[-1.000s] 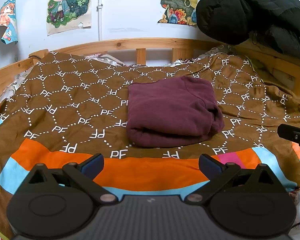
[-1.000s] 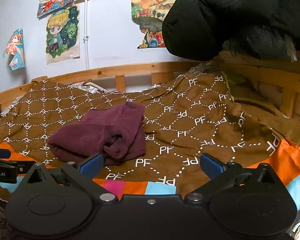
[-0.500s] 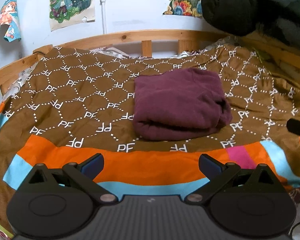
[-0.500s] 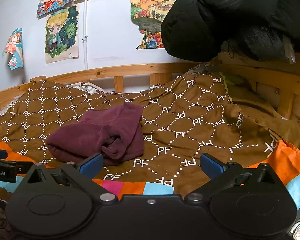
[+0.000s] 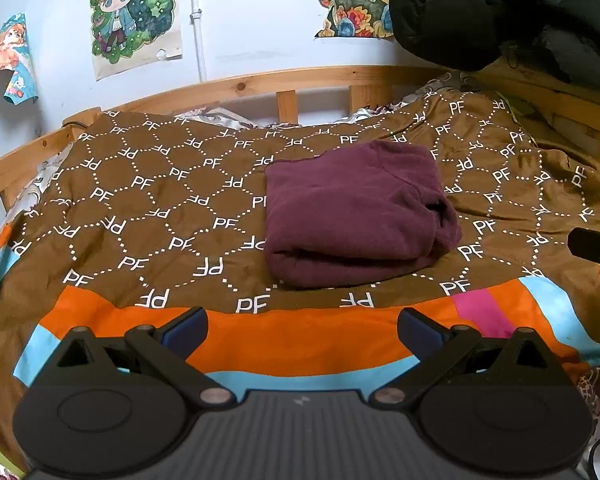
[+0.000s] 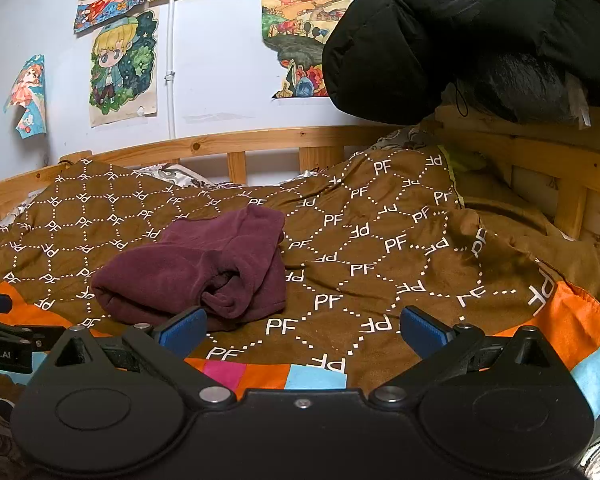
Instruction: Fold small clothes
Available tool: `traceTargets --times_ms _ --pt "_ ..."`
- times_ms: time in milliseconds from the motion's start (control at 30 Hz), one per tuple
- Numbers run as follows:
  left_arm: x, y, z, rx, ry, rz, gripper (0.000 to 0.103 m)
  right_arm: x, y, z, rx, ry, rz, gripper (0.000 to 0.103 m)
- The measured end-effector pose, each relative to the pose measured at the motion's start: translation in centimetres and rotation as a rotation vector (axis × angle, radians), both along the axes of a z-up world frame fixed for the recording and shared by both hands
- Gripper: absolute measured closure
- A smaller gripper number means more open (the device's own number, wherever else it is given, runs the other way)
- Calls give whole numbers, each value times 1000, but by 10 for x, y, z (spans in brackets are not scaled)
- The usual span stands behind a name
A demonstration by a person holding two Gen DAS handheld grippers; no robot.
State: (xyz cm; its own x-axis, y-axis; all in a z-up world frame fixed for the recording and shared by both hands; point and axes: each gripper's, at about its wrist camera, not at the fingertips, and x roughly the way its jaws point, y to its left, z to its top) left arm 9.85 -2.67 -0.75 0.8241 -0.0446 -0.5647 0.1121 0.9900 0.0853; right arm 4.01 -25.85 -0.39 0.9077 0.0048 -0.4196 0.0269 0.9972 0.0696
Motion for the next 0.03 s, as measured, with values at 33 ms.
traceTargets --times_ms 33 --pt "0 0 0 0 2 1 0 0 0 0 0 0 0 1"
